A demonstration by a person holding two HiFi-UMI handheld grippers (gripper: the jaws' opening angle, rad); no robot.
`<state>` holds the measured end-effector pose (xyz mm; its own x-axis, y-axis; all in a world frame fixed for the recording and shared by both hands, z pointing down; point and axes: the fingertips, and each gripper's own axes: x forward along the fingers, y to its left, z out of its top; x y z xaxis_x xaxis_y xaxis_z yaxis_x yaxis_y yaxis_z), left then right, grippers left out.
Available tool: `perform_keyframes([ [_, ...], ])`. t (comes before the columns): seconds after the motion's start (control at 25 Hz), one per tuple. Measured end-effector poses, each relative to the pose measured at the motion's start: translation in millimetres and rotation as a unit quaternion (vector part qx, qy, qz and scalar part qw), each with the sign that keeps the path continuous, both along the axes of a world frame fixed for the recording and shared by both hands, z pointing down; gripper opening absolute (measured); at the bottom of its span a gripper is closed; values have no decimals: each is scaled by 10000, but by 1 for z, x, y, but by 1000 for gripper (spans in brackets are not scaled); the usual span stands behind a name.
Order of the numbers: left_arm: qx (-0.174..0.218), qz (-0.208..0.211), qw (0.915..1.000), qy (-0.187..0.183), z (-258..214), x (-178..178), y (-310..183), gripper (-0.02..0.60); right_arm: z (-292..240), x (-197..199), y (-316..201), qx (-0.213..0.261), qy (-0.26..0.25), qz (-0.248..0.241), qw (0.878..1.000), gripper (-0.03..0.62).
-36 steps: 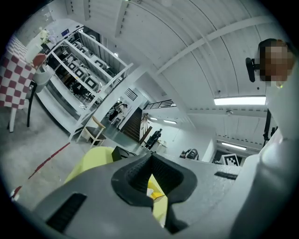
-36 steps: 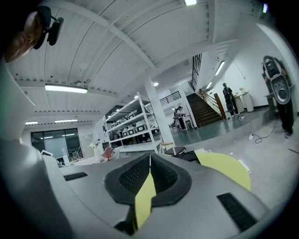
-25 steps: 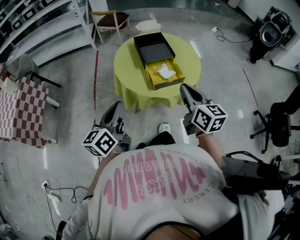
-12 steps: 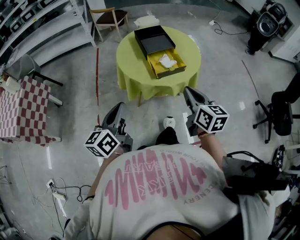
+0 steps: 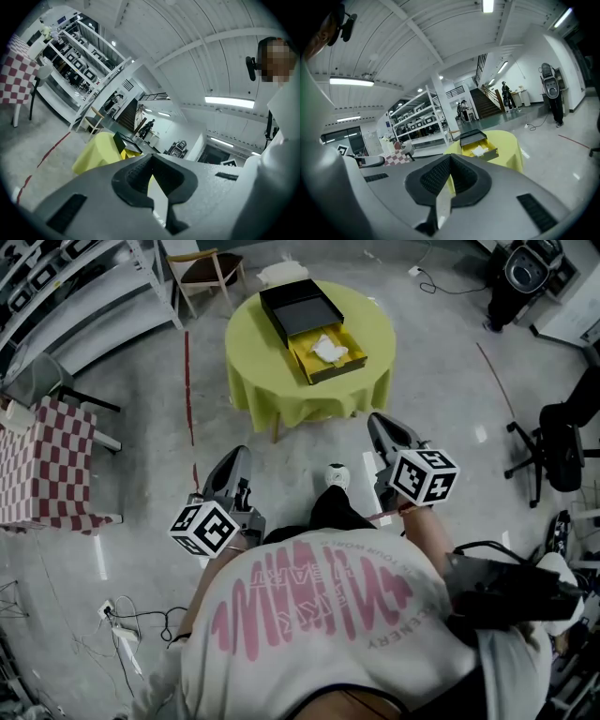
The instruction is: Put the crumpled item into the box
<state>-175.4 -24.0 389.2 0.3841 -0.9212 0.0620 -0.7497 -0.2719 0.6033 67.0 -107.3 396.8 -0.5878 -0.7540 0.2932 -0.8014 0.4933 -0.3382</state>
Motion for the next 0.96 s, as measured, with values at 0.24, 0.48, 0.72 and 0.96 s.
perform_keyframes([
  [0.24,-17,50,10000,-31,2,1,0,8,1,5,3,-25,23,72,10000,6],
  [0.48,-55,84,9999,-51,6,3,-2,8,6,11,4,-68,59,127,9999,6],
  [0.72,-93,140,9998,-52,8,8,-8,8,9,19,1,-121,83,166,9998,6],
  [0.96,-113,153,9998,-51,11,11,-12,8,10,22,-4,-108,85,175,9998,6],
])
